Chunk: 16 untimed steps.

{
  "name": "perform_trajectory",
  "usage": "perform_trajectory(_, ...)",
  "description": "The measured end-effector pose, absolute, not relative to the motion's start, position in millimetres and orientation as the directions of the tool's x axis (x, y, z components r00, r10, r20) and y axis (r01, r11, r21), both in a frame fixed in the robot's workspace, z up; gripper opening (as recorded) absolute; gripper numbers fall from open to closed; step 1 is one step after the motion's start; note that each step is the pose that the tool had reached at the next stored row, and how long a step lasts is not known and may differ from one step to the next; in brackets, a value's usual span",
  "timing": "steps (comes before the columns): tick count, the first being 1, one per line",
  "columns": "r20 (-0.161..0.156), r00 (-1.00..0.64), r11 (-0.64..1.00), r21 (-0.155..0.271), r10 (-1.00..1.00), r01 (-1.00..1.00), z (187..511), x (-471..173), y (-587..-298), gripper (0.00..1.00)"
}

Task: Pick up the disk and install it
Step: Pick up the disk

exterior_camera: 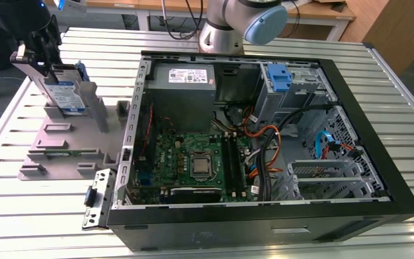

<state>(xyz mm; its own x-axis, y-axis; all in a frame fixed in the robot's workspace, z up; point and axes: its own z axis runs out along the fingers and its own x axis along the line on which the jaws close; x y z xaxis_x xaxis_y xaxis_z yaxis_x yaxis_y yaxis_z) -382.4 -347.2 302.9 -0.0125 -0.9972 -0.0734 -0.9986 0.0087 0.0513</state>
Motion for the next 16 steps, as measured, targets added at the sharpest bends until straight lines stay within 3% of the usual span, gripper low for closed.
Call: perform_trajectory(16, -0.075, -0.012, 0.009, 0.051, -0.997, -0.999, 302.6, -377.8, -342.6, 0.49)
